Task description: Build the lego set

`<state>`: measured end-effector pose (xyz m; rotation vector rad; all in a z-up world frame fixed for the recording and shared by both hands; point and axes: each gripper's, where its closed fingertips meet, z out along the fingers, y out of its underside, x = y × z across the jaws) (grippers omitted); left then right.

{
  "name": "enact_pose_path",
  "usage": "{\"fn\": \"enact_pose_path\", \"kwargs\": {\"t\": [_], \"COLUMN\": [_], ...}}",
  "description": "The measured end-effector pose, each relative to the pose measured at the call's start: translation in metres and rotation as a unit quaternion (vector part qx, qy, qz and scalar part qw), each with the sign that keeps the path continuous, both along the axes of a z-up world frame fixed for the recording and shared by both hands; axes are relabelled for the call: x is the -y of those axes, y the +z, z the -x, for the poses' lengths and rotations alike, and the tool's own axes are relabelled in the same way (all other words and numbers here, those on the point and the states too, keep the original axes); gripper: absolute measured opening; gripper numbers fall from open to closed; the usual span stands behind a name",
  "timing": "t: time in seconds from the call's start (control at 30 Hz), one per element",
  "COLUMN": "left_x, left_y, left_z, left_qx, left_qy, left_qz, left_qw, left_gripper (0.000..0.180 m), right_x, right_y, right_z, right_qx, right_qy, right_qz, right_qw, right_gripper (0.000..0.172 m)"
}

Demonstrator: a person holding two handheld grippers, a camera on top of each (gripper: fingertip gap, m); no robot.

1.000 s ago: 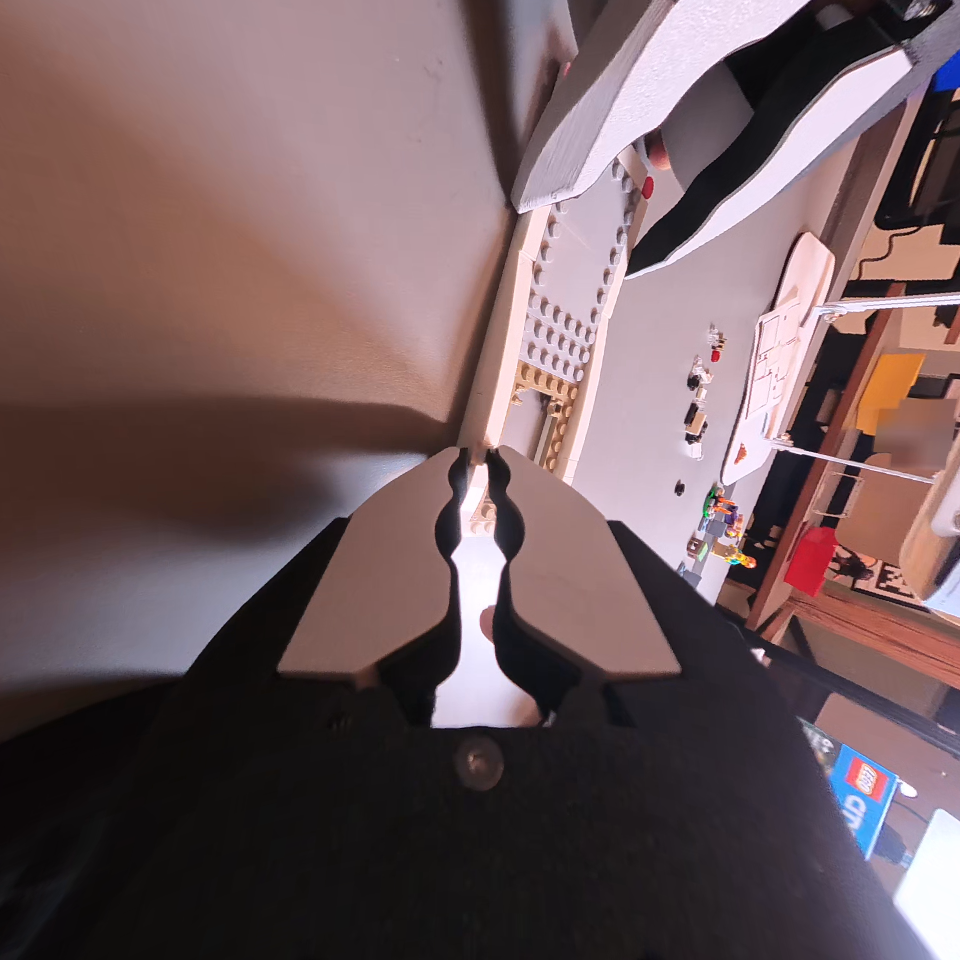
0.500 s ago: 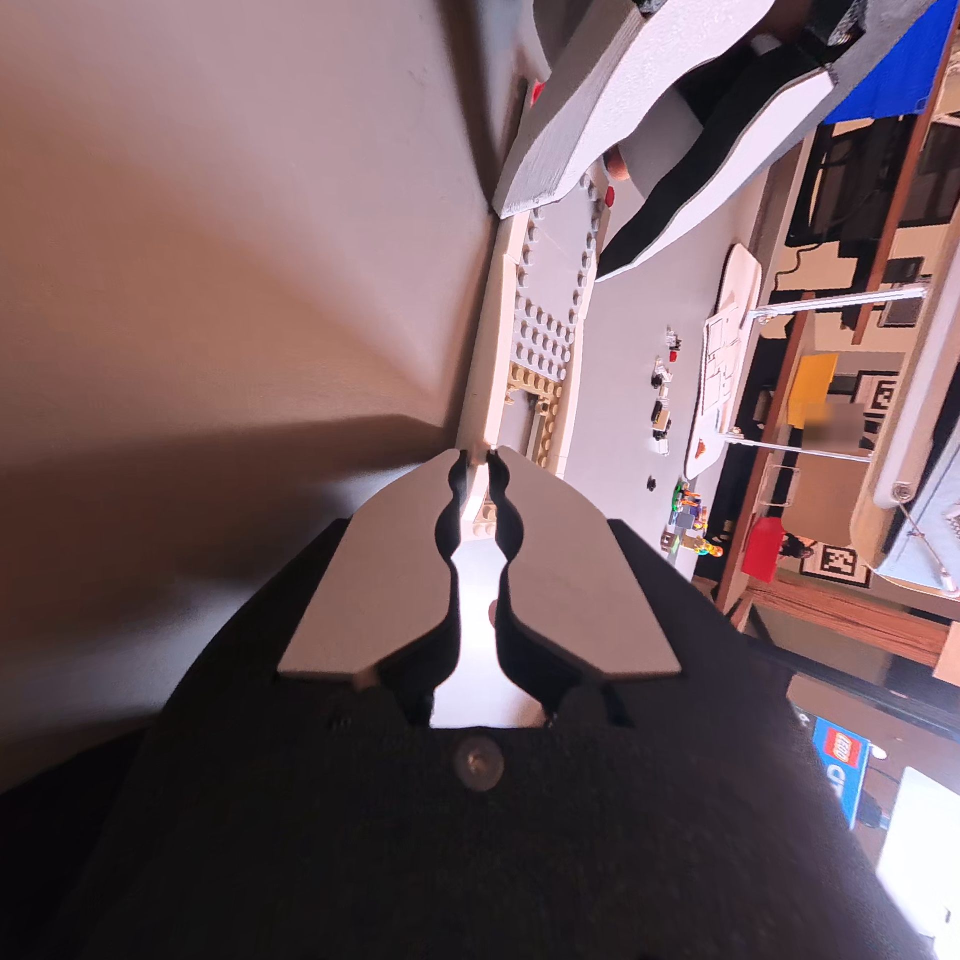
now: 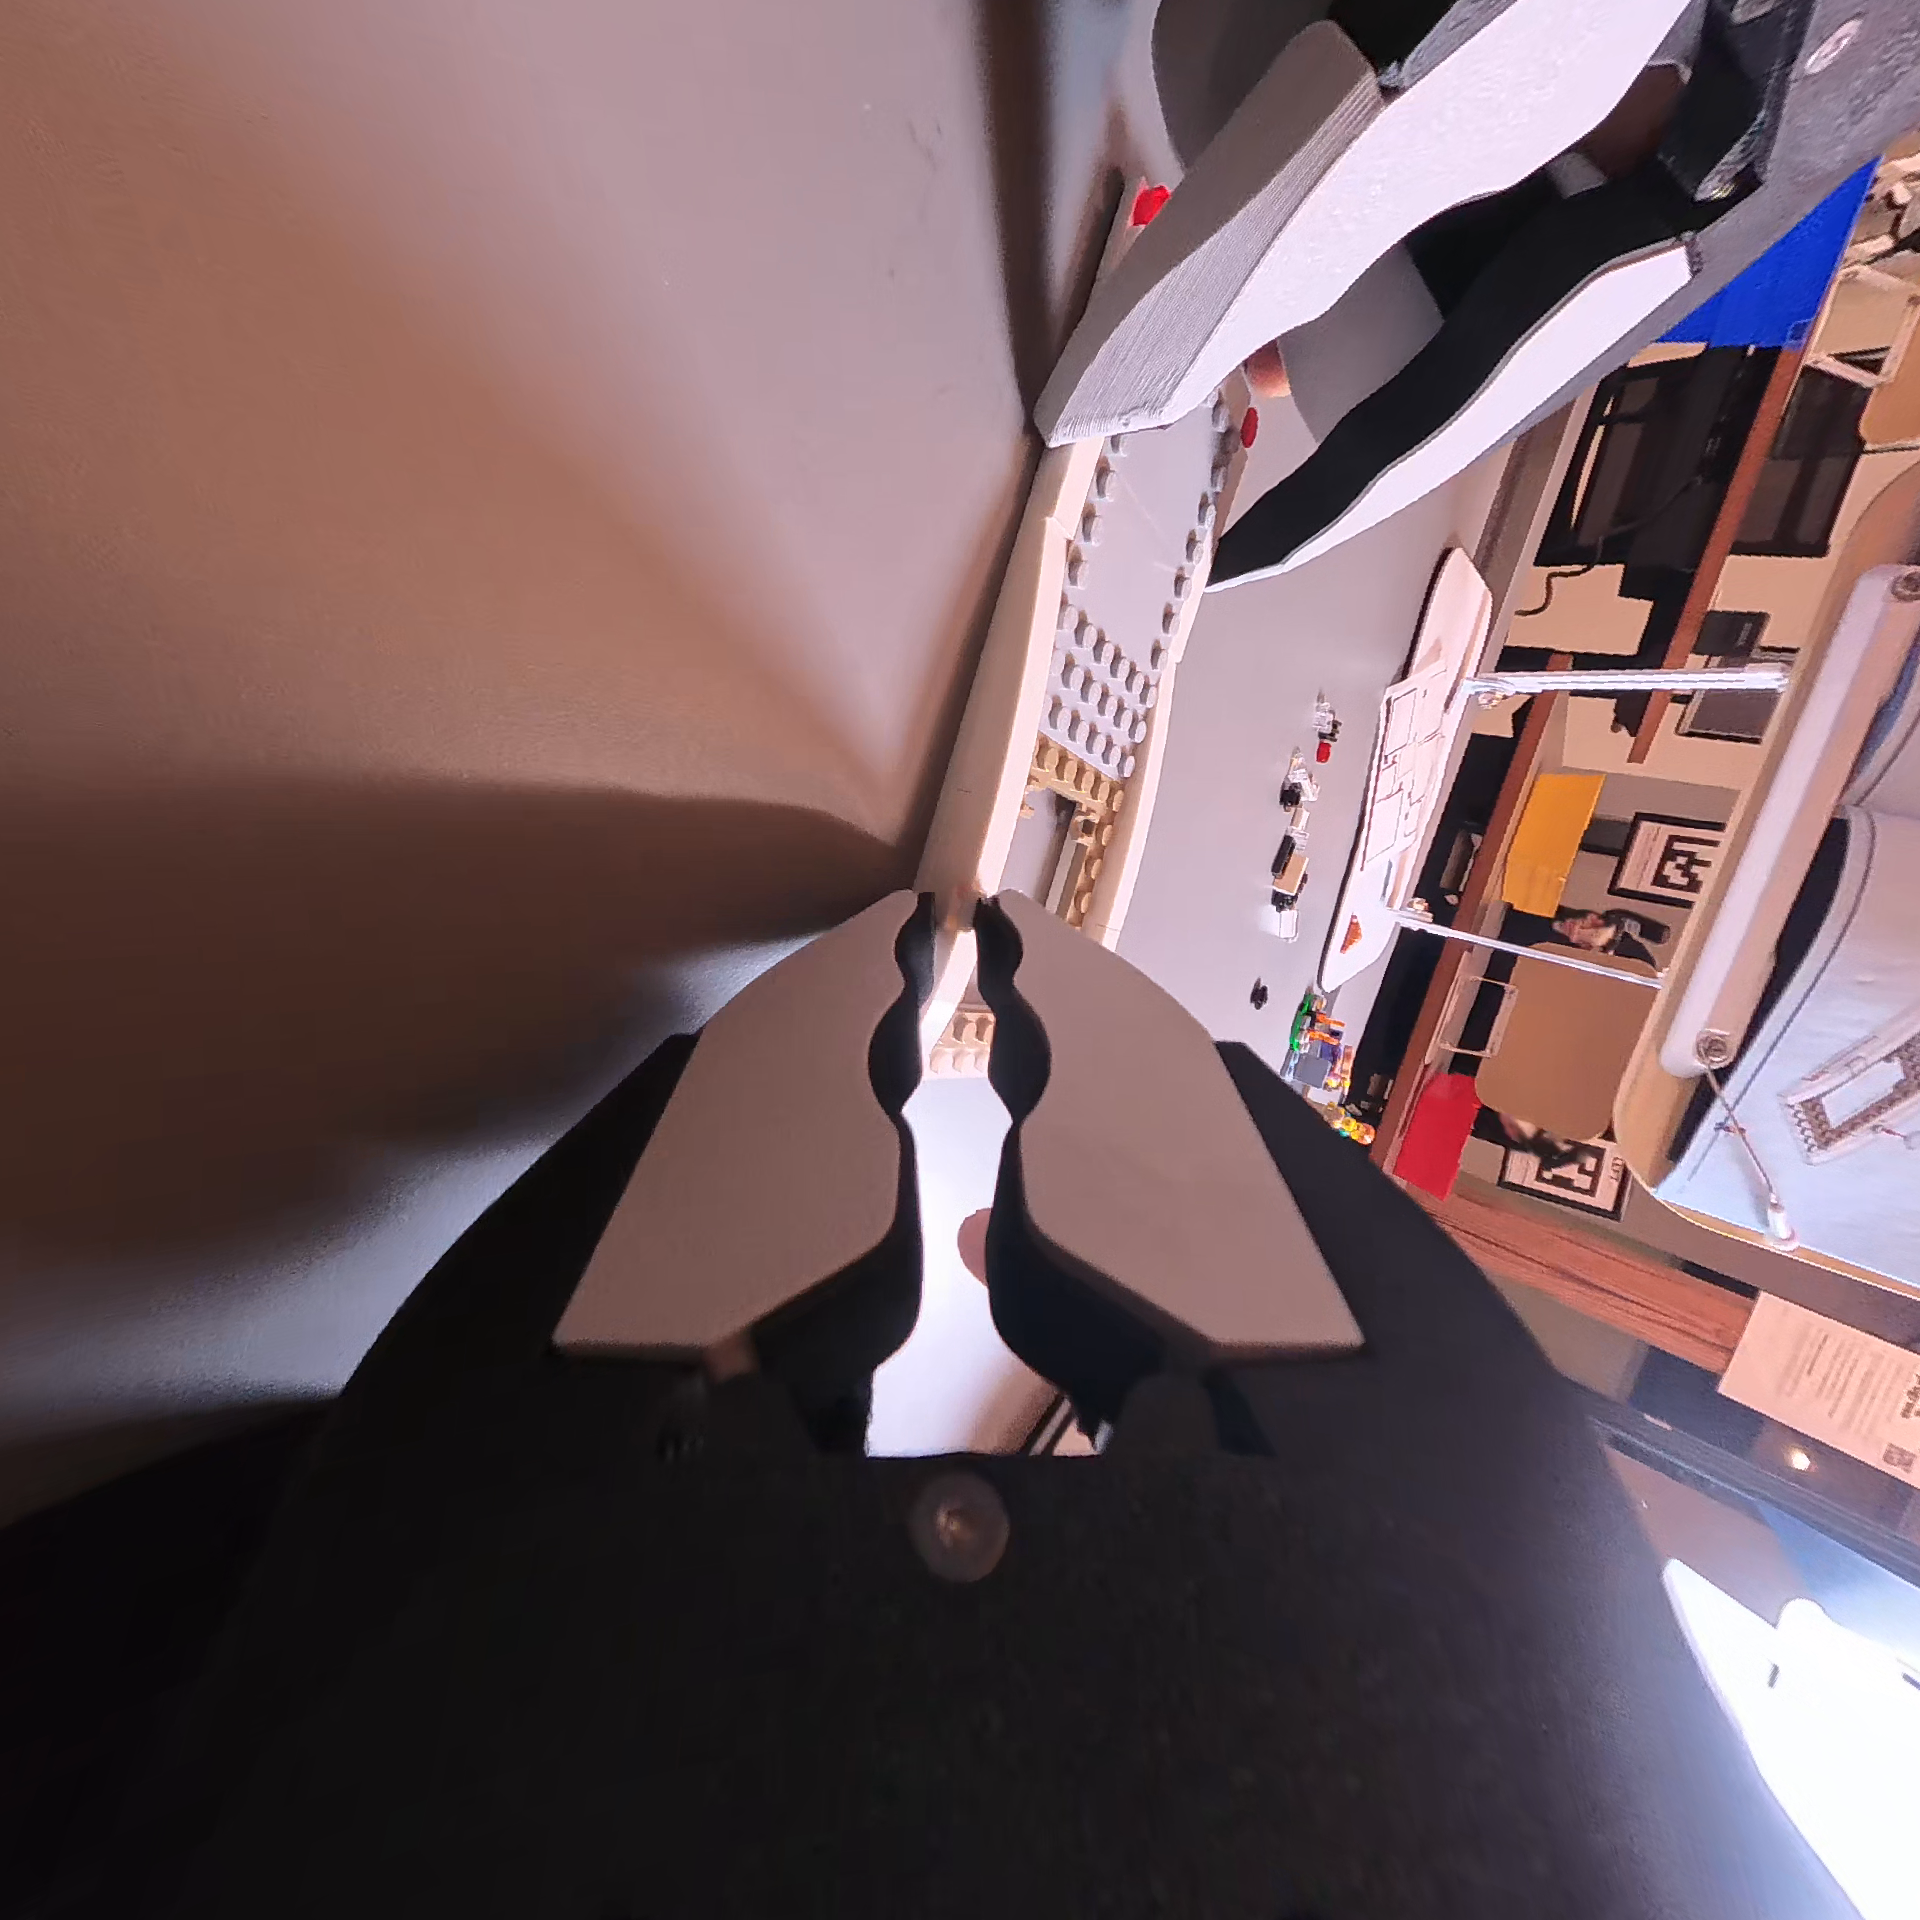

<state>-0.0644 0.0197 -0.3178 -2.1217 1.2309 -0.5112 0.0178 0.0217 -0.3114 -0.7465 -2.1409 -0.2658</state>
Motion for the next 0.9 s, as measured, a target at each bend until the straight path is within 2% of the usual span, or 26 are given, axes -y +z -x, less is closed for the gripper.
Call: {"fn": "enact_pose_path", "kwargs": {"t": [0.23, 0.33, 0.4, 0.43, 0.47, 0.6, 0.67, 0.9], "left_x": [0.001, 0.001, 0.001, 0.001, 0.001, 0.002, 0.002, 0.002], "left_y": [0.0, 0.0, 0.0, 0.0, 0.0, 0.0, 0.001, 0.001], "left_z": [-0.002, -0.001, -0.001, -0.001, -0.001, -0.001, -0.002, -0.002], "left_qx": [-0.002, -0.001, 0.0, -0.001, 0.0, 0.001, 0.002, 0.005], "left_qy": [-0.001, -0.002, -0.002, -0.002, -0.003, -0.006, -0.008, -0.012], "left_qz": [-0.004, 0.0, 0.0, 0.0, -0.001, -0.002, -0.004, -0.005], "left_qw": [1.0, 1.0, 1.0, 1.0, 1.0, 1.0, 1.0, 1.0], "left_gripper": [0.068, 0.068, 0.068, 0.068, 0.068, 0.068, 0.068, 0.068], "right_x": [0.005, 0.012, 0.019, 0.019, 0.018, 0.012, 0.006, 0.0], "right_y": [-0.007, -0.001, 0.015, 0.02, 0.023, 0.038, 0.037, 0.006], "right_z": [-0.001, -0.003, 0.0, 0.0, -0.001, -0.003, -0.005, -0.002], "right_qx": [-0.013, -0.032, -0.082, -0.099, -0.111, -0.147, -0.136, -0.056], "right_qy": [0.001, -0.02, -0.027, -0.042, -0.059, -0.107, -0.115, -0.106], "right_qz": [0.01, 0.092, 0.144, 0.186, 0.234, 0.421, 0.456, 0.42], "right_qw": [1.0, 0.995, 0.986, 0.977, 0.964, 0.889, 0.872, 0.9], "right_gripper": [0.0, 0.0, 0.0, 0.0, 0.016, 0.023, 0.023, 0.011]}}
